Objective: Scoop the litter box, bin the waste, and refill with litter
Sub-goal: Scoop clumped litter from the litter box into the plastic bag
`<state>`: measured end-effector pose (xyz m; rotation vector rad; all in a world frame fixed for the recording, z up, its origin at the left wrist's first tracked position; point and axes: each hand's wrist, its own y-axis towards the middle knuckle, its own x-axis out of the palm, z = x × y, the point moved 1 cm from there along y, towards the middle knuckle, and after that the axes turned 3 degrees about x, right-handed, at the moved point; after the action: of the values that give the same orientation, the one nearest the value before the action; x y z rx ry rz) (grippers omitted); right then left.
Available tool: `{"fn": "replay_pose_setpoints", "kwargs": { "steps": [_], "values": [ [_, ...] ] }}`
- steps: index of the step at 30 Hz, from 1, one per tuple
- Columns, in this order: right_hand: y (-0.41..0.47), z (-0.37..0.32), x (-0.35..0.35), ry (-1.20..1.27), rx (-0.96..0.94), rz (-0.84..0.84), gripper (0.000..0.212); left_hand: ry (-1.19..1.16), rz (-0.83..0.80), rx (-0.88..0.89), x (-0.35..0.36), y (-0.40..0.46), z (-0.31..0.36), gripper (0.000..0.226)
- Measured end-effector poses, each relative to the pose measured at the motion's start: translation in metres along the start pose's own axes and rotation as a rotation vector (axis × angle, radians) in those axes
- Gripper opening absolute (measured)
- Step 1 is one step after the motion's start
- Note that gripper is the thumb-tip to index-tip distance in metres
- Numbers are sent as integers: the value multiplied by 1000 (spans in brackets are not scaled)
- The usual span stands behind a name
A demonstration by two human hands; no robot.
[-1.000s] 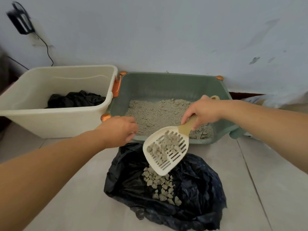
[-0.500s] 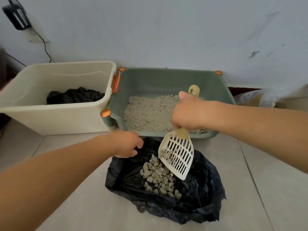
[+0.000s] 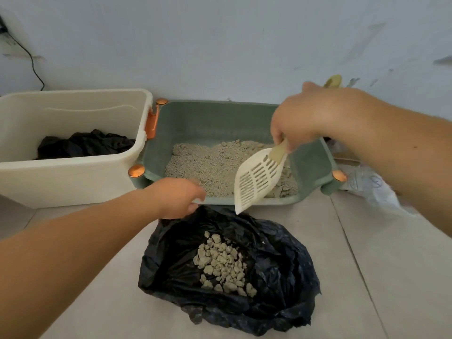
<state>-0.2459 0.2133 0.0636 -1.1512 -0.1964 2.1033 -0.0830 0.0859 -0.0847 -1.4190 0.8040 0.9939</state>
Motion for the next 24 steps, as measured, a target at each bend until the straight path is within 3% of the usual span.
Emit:
{"fn": "replay_pose_setpoints", "kwargs": {
  "steps": [4,7,12,16,19,24],
  "values": [
    [25,6,15,-105,179,-130,14,-4,15,11,0,6,-1,30],
    [41,1,25,-224,193,-266,17,-7,17,27,3,9,0,29],
    [64,-8,23,-245,104,-398,45,-5,13,49,9,9,-1,27],
    [77,-11,28,-167,103,-424,43,-18,16,31,15,9,-6,25],
    [80,-6,33,-85,131,-346,26,-32,14,20,17,12,-10,25],
    [75,13,28,1,220,-251,36,-61,28,15,17,17,-13,22]
  ]
}}
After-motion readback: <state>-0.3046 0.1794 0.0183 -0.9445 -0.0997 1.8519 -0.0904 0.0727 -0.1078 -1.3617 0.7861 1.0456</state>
